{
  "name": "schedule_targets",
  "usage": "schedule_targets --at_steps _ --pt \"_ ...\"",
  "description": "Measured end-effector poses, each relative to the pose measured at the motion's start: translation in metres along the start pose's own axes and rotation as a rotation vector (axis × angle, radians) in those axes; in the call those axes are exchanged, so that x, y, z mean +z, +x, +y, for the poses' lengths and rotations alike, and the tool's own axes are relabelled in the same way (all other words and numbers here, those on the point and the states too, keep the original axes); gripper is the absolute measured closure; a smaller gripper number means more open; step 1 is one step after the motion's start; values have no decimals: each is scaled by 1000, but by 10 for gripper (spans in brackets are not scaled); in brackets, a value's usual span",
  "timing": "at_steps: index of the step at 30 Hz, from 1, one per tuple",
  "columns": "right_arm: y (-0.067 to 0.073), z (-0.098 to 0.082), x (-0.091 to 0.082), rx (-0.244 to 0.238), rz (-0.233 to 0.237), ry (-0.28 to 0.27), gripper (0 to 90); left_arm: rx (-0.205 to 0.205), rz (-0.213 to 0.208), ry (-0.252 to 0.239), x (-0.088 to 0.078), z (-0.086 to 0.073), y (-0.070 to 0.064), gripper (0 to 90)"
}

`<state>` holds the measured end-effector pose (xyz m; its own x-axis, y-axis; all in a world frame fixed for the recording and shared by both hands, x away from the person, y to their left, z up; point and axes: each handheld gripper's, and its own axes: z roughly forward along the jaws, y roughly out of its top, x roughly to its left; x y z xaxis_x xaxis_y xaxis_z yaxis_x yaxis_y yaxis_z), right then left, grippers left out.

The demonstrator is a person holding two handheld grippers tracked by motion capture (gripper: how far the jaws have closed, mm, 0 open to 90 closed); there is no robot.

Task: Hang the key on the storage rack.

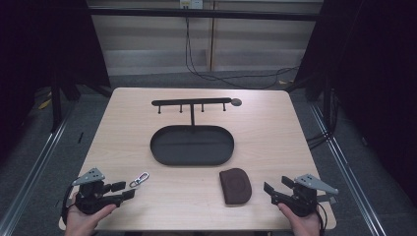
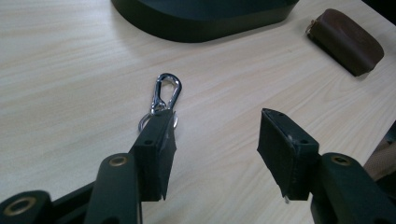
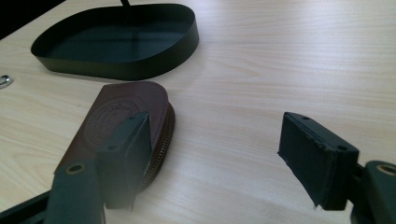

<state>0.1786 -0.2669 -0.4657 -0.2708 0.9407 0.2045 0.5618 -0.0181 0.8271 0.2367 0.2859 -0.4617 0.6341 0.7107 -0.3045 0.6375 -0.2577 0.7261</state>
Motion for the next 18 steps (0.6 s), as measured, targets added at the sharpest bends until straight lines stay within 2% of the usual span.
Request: schedule_targets --at_steps 7,10,13,16,18 --pt "0 1 2 7 11 26 257 -33 -6 16 0 0 3 478" --pt "1 1 3 5 20 32 251 2 -25 16 -2 1 -1 485" --pt "1 1 2 4 27 37 246 39 0 42 -2 3 -7 498" --pt "2 1 3 -1 29 45 248 52 32 55 -2 5 -10 518" --pt "2 1 3 -1 29 44 248 44 26 64 -2 7 -10 518"
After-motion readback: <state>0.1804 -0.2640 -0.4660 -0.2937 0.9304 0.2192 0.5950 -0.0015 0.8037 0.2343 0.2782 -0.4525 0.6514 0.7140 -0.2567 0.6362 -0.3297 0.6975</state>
